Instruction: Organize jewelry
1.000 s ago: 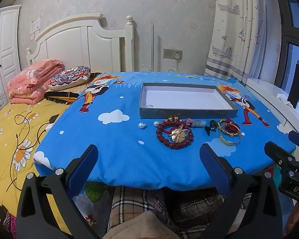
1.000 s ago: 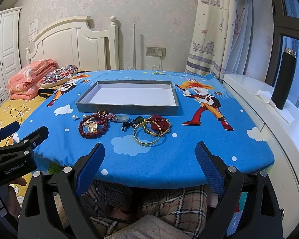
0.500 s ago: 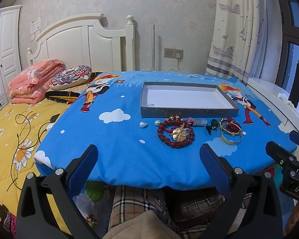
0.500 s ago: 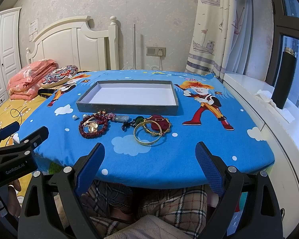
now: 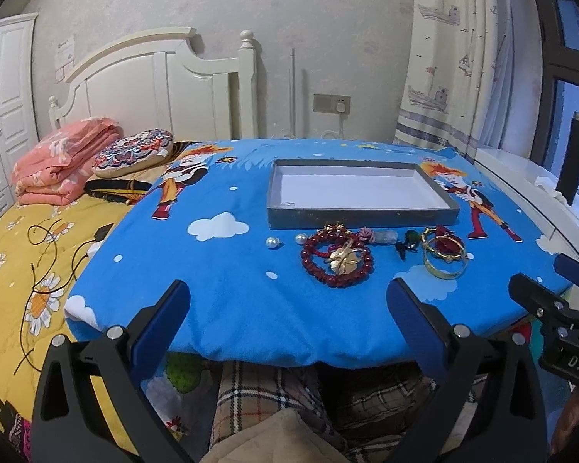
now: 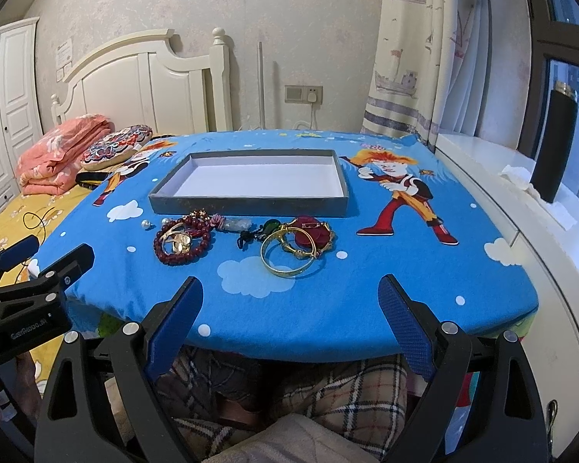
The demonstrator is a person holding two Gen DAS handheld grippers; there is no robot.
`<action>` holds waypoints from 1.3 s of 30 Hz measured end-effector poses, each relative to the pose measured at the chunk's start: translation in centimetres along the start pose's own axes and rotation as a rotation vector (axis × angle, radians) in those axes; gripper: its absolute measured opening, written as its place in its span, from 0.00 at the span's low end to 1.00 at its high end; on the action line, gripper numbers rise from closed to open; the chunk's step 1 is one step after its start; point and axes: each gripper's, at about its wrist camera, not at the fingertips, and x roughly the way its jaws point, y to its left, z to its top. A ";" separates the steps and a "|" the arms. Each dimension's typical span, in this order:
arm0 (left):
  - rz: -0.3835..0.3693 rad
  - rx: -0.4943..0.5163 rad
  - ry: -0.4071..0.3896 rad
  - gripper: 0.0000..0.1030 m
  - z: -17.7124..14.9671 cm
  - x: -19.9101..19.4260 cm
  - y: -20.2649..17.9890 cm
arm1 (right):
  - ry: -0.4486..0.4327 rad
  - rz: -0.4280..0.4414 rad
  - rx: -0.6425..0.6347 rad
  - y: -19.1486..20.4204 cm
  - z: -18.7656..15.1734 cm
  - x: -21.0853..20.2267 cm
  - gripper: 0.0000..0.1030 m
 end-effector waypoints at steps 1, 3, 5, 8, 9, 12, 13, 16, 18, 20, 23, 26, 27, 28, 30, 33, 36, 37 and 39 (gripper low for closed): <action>-0.002 0.000 0.000 0.96 0.0 0.0 0.0 | -0.002 0.003 0.007 -0.3 0.0 0.1 0.84; -0.011 0.000 0.003 0.96 0.0 0.2 0.0 | -0.006 0.010 0.012 -0.5 0.0 0.3 0.84; -0.011 -0.004 0.002 0.96 0.2 0.3 0.2 | -0.026 0.018 0.015 -0.9 0.1 0.3 0.84; 0.010 0.005 -0.016 0.96 0.9 0.5 0.2 | -0.064 0.035 0.015 -1.5 0.3 0.3 0.84; 0.009 0.008 -0.025 0.96 1.2 0.6 0.3 | -0.079 0.030 0.014 -1.6 0.3 0.4 0.84; -0.007 0.019 -0.099 0.96 2.1 1.5 0.4 | -0.072 0.059 0.023 -2.4 0.4 1.2 0.84; -0.005 0.027 -0.100 0.96 2.2 2.2 0.3 | -0.055 0.054 0.035 -2.8 0.4 1.7 0.84; -0.042 0.016 -0.009 0.96 2.1 5.2 0.0 | -0.041 0.028 0.071 -4.0 0.0 3.2 0.84; -0.080 -0.003 0.046 0.96 1.4 7.1 -0.3 | -0.045 0.036 0.067 -4.5 -0.2 4.2 0.84; -0.080 0.013 0.069 0.96 0.5 8.3 -0.8 | -0.040 0.071 0.072 -4.8 -0.4 5.4 0.84; -0.049 0.050 0.089 0.96 -0.4 10.0 -1.4 | 0.008 0.085 0.082 -4.7 -0.5 7.7 0.84; -0.049 0.029 0.092 0.96 -1.1 10.8 -1.0 | 0.004 0.064 0.058 -3.9 -0.7 9.0 0.84; -0.047 0.023 0.087 0.96 -1.3 11.0 -0.9 | -0.004 0.052 0.040 -3.5 -0.7 9.5 0.84; -0.043 0.022 0.082 0.96 -1.4 11.0 -0.8 | -0.008 0.047 0.026 -3.2 -0.7 9.9 0.84; -0.029 0.019 0.074 0.96 -1.6 11.3 -0.7 | 0.000 0.041 0.000 -2.4 -0.7 10.9 0.84; -0.019 0.014 0.073 0.96 -1.6 11.5 -0.4 | 0.006 0.019 -0.028 -1.5 -0.8 11.9 0.83; -0.016 0.027 0.078 0.96 -1.3 11.9 -0.7 | 0.016 -0.005 -0.048 -0.9 -0.6 12.7 0.81; -0.013 0.033 0.087 0.96 -1.1 12.1 -0.9 | 0.024 -0.008 -0.051 -0.7 -0.5 13.0 0.79; -0.022 0.041 0.098 0.95 -1.1 12.5 -1.2 | 0.027 -0.006 -0.053 -0.5 -0.6 13.5 0.75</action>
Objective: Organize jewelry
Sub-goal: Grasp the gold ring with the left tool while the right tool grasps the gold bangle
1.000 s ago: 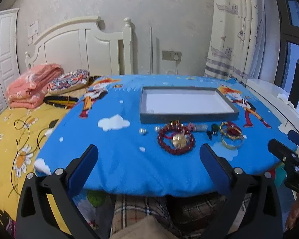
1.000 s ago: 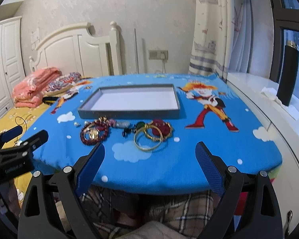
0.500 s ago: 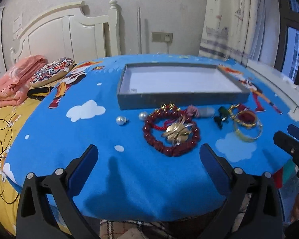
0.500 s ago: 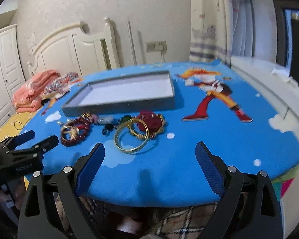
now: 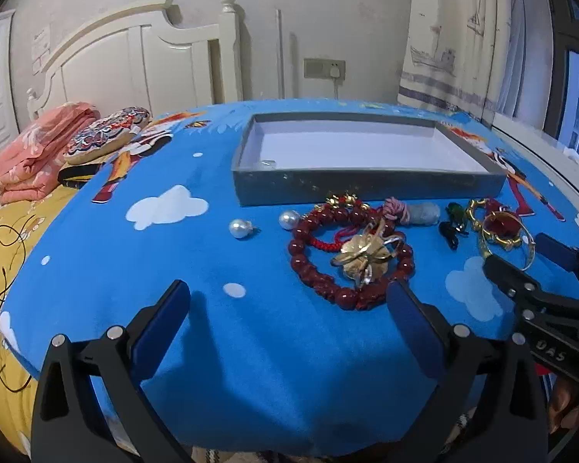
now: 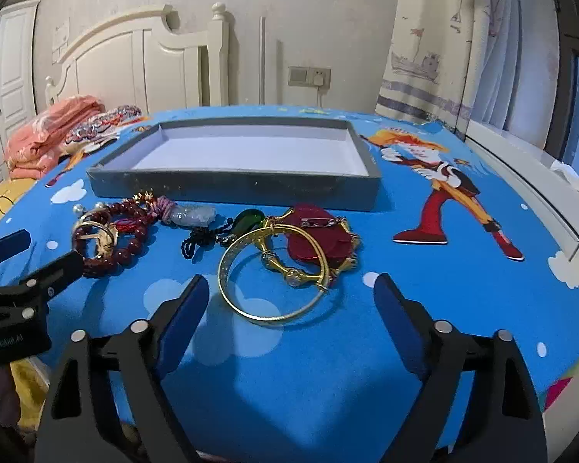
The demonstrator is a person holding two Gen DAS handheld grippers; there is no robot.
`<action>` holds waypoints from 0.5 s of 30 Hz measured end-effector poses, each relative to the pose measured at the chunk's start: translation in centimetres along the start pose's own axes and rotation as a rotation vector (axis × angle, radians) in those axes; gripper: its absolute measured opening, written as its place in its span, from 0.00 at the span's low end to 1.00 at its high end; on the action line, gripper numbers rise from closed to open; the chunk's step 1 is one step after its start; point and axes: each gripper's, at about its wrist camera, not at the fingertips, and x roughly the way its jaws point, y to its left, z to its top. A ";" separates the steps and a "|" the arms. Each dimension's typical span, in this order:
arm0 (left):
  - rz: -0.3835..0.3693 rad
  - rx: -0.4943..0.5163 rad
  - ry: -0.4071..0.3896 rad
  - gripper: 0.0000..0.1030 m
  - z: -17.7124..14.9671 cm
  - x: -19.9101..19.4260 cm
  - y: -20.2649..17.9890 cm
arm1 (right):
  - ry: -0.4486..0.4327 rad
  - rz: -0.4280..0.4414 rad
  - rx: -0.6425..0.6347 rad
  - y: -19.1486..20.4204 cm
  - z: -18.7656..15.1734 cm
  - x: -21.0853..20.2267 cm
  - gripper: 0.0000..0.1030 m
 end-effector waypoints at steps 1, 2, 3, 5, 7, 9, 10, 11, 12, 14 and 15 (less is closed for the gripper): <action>-0.005 0.003 -0.001 0.95 0.1 0.1 -0.1 | -0.007 0.003 -0.002 0.0 0.0 0.1 0.71; -0.007 0.007 -0.004 0.95 0.1 0.1 -0.3 | -0.016 0.004 -0.009 0.1 0.0 0.1 0.64; -0.007 0.015 -0.011 0.95 0.2 0.2 -0.5 | -0.021 0.010 -0.014 0.1 0.0 0.1 0.60; -0.009 0.026 -0.023 0.95 0.4 0.3 -0.7 | -0.029 0.023 -0.013 -0.1 -0.2 -0.1 0.54; -0.010 0.031 -0.033 0.88 0.7 0.4 -1.0 | -0.032 0.040 -0.006 -0.3 -0.4 -0.2 0.54; -0.017 0.032 -0.041 0.85 1.2 0.6 -1.3 | -0.038 0.050 0.000 -0.5 -0.6 -0.5 0.54; -0.020 0.033 -0.044 0.85 1.3 0.6 -1.4 | -0.038 0.053 0.001 -0.5 -0.6 -0.6 0.54; -0.022 0.037 -0.050 0.85 1.5 0.7 -1.6 | -0.040 0.055 0.001 -0.5 -0.6 -0.7 0.54; -0.020 0.044 -0.057 0.85 1.7 0.7 -1.8 | -0.043 0.055 0.003 -0.5 -0.5 -0.8 0.54; -0.011 0.060 -0.068 0.79 2.1 1.0 -2.4 | -0.043 0.058 0.007 -0.6 -0.5 -0.8 0.54; -0.008 0.069 -0.069 0.75 2.2 1.2 -2.8 | -0.041 0.059 0.012 -0.6 -0.6 -0.8 0.54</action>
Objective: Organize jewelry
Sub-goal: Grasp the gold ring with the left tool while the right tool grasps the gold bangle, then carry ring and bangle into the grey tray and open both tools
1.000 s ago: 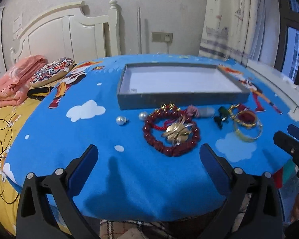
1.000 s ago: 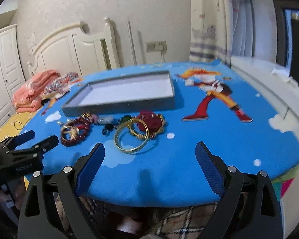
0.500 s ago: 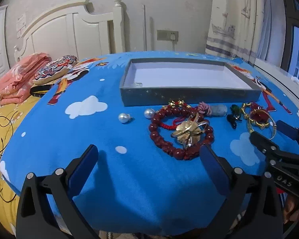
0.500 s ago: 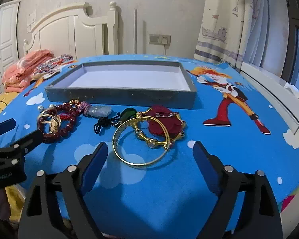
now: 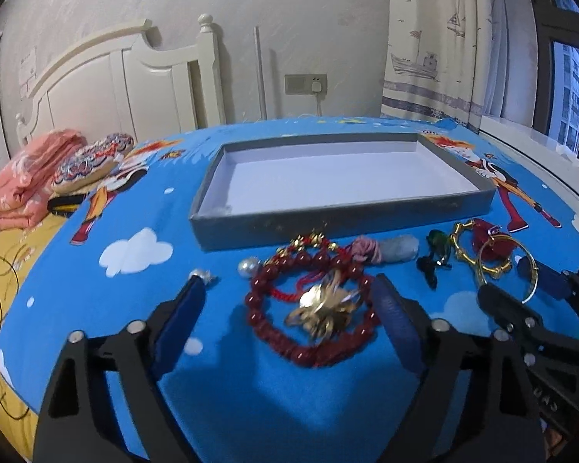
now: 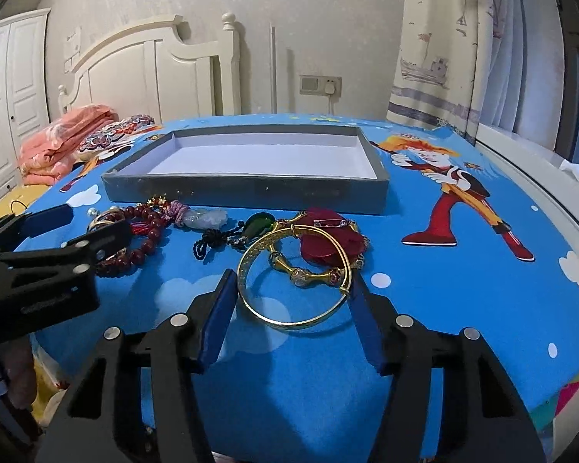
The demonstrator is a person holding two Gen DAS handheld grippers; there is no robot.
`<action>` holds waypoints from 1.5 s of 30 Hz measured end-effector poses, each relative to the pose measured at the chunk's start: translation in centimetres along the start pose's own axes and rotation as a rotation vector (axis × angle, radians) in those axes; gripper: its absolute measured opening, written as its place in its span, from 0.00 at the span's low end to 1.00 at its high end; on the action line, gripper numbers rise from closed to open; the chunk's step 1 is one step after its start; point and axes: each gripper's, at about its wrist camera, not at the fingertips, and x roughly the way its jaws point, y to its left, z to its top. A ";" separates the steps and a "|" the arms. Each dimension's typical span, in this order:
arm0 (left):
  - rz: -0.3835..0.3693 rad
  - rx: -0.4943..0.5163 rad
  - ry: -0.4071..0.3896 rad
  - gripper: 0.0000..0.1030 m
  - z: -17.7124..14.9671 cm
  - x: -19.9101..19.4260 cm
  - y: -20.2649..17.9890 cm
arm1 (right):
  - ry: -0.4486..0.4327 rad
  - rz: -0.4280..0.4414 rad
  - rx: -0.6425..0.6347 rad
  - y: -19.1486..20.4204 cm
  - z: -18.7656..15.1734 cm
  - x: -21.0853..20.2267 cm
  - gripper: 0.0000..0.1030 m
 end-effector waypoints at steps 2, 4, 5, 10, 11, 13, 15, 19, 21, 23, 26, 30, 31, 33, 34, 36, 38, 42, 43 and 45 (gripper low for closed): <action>-0.003 0.010 0.014 0.53 0.0 0.4 -0.4 | 0.001 0.002 0.005 -0.1 0.0 0.0 0.54; -0.016 0.014 0.025 0.34 -0.3 0.6 -0.7 | -0.002 0.003 0.005 -0.1 0.0 -0.2 0.54; -0.016 0.016 0.027 0.29 -0.5 0.6 -0.8 | -0.004 0.004 0.005 -0.1 0.0 -0.3 0.54; -0.043 -0.005 -0.016 0.13 -0.5 -0.5 0.0 | -0.004 0.017 0.002 0.1 0.0 -0.4 0.54; -0.043 -0.008 -0.021 0.13 -0.3 -0.6 0.1 | -0.005 0.020 0.000 0.2 0.0 -0.4 0.54; -0.048 -0.020 -0.034 0.13 -0.2 -1.0 0.4 | -0.011 0.027 -0.007 0.4 0.0 -0.5 0.54; -0.052 -0.035 -0.051 0.13 0.0 -1.5 0.7 | -0.021 0.028 -0.010 0.6 0.2 -0.8 0.54; -0.069 -0.073 -0.085 0.13 0.1 -2.4 1.8 | -0.032 0.034 -0.009 0.8 0.4 -1.1 0.54; -0.064 -0.079 -0.098 0.13 0.2 -2.7 2.1 | -0.033 0.043 -0.010 0.9 0.6 -1.2 0.54; -0.064 -0.079 -0.093 0.13 0.4 -2.7 2.1 | -0.034 0.050 -0.016 1.1 0.8 -1.1 0.54; -0.068 -0.083 -0.077 0.13 0.6 -2.2 2.0 | -0.033 0.066 -0.015 1.3 1.4 -0.9 0.54; -0.067 -0.081 -0.056 0.13 1.0 -1.5 1.5 | -0.042 0.056 -0.016 1.5 2.8 -0.5 0.54; -0.064 -0.080 -0.053 0.13 1.1 -1.3 1.3 | -0.043 0.055 -0.017 1.6 3.1 -0.4 0.54; -0.058 -0.080 -0.050 0.13 1.4 -1.1 1.1 | -0.042 0.056 -0.017 1.8 3.7 0.0 0.54; -0.055 -0.082 -0.048 0.13 1.6 -0.9 1.1 | -0.036 0.058 -0.020 2.0 4.1 0.3 0.54; -0.051 -0.095 -0.035 0.13 2.2 -0.4 1.3 | -0.033 0.058 -0.026 2.3 4.8 0.8 0.54; -0.053 -0.107 -0.026 0.13 2.9 0.1 1.5 | -0.034 0.055 -0.034 2.5 5.4 1.2 0.54; -0.044 -0.117 -0.022 0.13 4.5 0.9 1.9 | -0.050 0.052 -0.034 2.5 7.2 1.6 0.54; -0.044 -0.118 -0.020 0.13 4.8 1.0 2.0 | -0.053 0.049 -0.034 2.5 7.5 1.7 0.54; -0.045 -0.116 -0.014 0.13 5.5 1.5 2.1 | -0.055 0.046 -0.032 2.4 8.1 2.1 0.54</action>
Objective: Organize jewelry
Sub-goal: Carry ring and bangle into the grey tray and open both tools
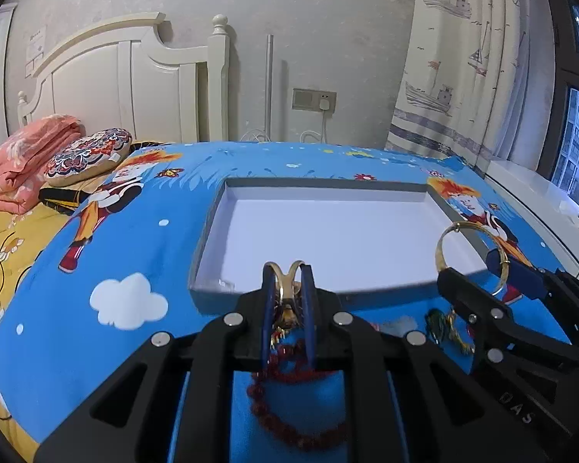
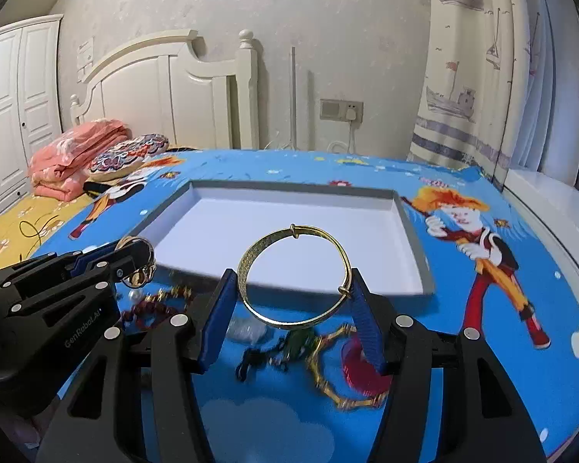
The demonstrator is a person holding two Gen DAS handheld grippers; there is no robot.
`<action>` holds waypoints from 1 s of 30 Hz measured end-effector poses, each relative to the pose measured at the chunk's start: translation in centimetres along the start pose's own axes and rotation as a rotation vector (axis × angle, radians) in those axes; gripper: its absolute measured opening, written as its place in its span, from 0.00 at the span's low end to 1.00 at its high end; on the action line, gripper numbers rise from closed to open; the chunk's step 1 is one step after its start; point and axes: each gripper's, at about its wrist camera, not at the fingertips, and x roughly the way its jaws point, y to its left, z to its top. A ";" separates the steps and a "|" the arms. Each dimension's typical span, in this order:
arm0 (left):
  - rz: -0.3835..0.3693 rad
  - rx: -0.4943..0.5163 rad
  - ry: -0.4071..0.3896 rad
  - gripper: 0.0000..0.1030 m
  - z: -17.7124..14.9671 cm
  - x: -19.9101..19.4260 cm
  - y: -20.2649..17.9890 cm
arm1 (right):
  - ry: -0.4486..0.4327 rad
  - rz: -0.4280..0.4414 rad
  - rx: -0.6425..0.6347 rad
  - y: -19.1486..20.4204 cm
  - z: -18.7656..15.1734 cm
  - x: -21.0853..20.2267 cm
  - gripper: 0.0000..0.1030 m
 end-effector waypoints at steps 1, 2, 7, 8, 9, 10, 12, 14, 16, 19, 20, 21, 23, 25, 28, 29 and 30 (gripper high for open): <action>0.000 0.004 0.004 0.13 0.4 0.3 0.0 | 0.001 -0.001 -0.001 -0.1 0.3 0.2 0.54; -0.001 0.008 0.009 0.13 0.7 0.6 -0.1 | 0.004 -0.001 -0.005 -0.1 0.7 0.6 0.54; 0.008 0.014 0.033 0.13 3.0 2.7 -0.1 | 0.036 -0.004 -0.001 -0.7 2.2 2.8 0.54; 0.008 0.009 0.043 0.13 3.5 3.3 -0.1 | 0.042 -0.008 0.005 -1.0 2.7 3.4 0.54; 0.010 0.003 0.056 0.13 4.1 4.1 0.0 | 0.046 -0.016 0.005 -1.1 3.1 4.0 0.54; 0.013 0.002 0.063 0.13 4.6 4.6 -0.1 | 0.050 -0.023 0.007 -1.2 3.4 4.5 0.54; 0.037 0.011 0.069 0.13 5.9 6.0 -0.3 | 0.063 -0.029 0.019 -1.6 4.2 5.8 0.54; 0.064 0.025 0.068 0.13 6.7 7.3 -0.7 | 0.077 -0.031 0.037 -2.0 5.1 7.3 0.54; 0.079 0.027 0.078 0.13 7.5 9.1 -0.7 | 0.080 -0.047 0.038 -2.3 5.7 8.5 0.54; 0.109 0.024 0.100 0.13 8.2 11.3 -0.5 | 0.104 -0.075 0.035 -2.8 6.2 10.5 0.54; 0.110 0.021 0.108 0.13 8.4 11.8 -0.4 | 0.124 -0.078 0.048 -3.1 6.3 11.2 0.54; 0.110 0.015 0.122 0.13 8.6 12.5 -0.3 | 0.140 -0.075 0.059 -3.3 6.5 11.7 0.54; 0.107 0.002 0.157 0.13 8.9 13.9 0.1 | 0.153 -0.084 0.059 -3.4 7.0 12.4 0.54; 0.117 0.005 0.186 0.13 9.0 15.0 0.3 | 0.163 -0.099 0.054 -3.2 7.3 12.9 0.54; 0.113 0.005 0.206 0.15 9.0 15.5 0.5 | 0.198 -0.086 0.076 -3.3 7.5 13.7 0.67; 0.111 0.005 0.205 0.25 9.1 15.5 0.5 | 0.200 -0.085 0.078 -3.3 7.5 13.8 0.71; 0.111 0.006 0.201 0.33 9.2 15.4 0.5 | 0.201 -0.085 0.075 -3.2 7.5 13.7 0.71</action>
